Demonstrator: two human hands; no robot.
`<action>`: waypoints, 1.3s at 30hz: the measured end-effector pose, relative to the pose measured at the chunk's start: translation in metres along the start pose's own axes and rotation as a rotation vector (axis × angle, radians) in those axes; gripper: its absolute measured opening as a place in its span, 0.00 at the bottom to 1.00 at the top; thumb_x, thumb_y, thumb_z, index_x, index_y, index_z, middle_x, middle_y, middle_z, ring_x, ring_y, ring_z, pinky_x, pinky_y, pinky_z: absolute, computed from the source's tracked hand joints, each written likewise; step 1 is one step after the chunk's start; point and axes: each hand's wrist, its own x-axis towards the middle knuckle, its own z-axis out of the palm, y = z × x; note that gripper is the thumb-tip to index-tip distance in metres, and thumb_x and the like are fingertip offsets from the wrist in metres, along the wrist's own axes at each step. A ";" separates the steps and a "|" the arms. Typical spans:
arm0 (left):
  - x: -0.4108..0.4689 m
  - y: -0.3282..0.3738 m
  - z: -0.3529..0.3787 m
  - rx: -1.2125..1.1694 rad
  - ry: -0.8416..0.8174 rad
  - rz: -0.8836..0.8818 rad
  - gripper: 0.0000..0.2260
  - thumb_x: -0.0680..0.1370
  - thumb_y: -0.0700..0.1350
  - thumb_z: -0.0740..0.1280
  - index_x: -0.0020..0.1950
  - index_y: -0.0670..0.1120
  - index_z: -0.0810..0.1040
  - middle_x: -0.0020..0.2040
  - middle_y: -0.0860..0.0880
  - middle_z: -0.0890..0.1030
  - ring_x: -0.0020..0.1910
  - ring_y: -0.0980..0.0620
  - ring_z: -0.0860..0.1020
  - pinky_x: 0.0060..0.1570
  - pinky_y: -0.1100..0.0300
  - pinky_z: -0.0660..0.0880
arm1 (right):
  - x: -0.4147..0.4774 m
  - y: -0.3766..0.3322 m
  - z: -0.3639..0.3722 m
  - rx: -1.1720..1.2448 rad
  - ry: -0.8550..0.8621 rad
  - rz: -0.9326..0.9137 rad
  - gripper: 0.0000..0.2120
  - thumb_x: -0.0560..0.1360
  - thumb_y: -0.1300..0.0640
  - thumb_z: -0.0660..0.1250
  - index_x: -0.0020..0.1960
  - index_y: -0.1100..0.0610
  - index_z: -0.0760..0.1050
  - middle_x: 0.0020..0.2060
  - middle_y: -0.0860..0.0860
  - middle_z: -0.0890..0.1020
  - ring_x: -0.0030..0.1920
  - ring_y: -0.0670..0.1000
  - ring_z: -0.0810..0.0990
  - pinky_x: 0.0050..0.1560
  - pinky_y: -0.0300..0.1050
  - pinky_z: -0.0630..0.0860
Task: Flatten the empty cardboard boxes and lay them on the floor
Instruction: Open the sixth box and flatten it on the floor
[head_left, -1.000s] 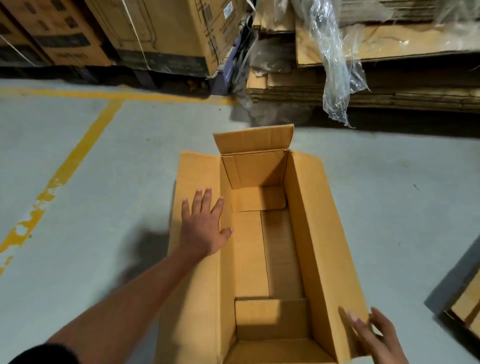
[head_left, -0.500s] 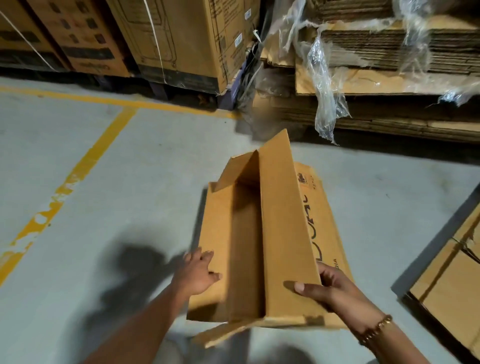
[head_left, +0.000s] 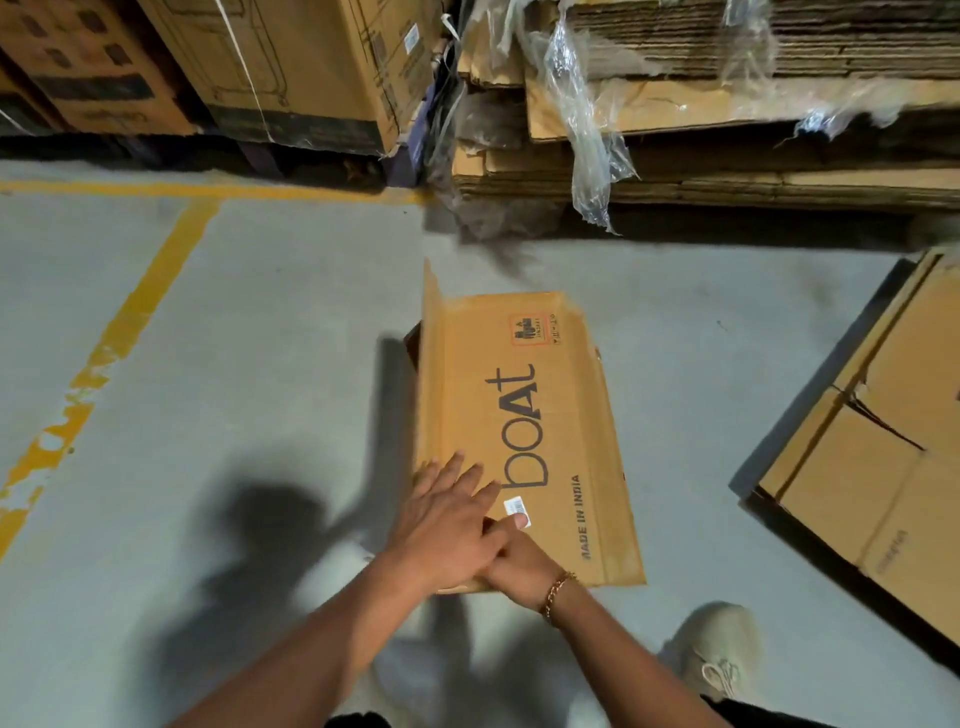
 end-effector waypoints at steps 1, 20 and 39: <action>0.006 0.002 0.005 0.067 -0.019 -0.003 0.39 0.76 0.72 0.36 0.79 0.55 0.60 0.81 0.49 0.58 0.81 0.47 0.46 0.77 0.43 0.42 | -0.007 0.009 -0.016 0.037 0.054 0.010 0.06 0.69 0.48 0.68 0.45 0.45 0.81 0.43 0.40 0.84 0.45 0.40 0.80 0.48 0.38 0.76; 0.035 0.010 0.048 -0.038 -0.249 -0.018 0.31 0.78 0.66 0.58 0.80 0.58 0.59 0.83 0.51 0.50 0.80 0.48 0.52 0.76 0.54 0.54 | -0.079 0.090 -0.168 0.629 0.572 0.396 0.20 0.78 0.42 0.65 0.50 0.61 0.78 0.43 0.54 0.80 0.41 0.54 0.77 0.44 0.48 0.75; 0.043 0.016 0.054 -0.226 -0.103 -0.080 0.46 0.74 0.68 0.65 0.76 0.67 0.32 0.78 0.50 0.65 0.71 0.43 0.71 0.65 0.47 0.72 | -0.015 0.070 -0.118 0.241 0.467 0.237 0.23 0.80 0.50 0.62 0.74 0.51 0.65 0.69 0.48 0.75 0.69 0.52 0.73 0.68 0.48 0.67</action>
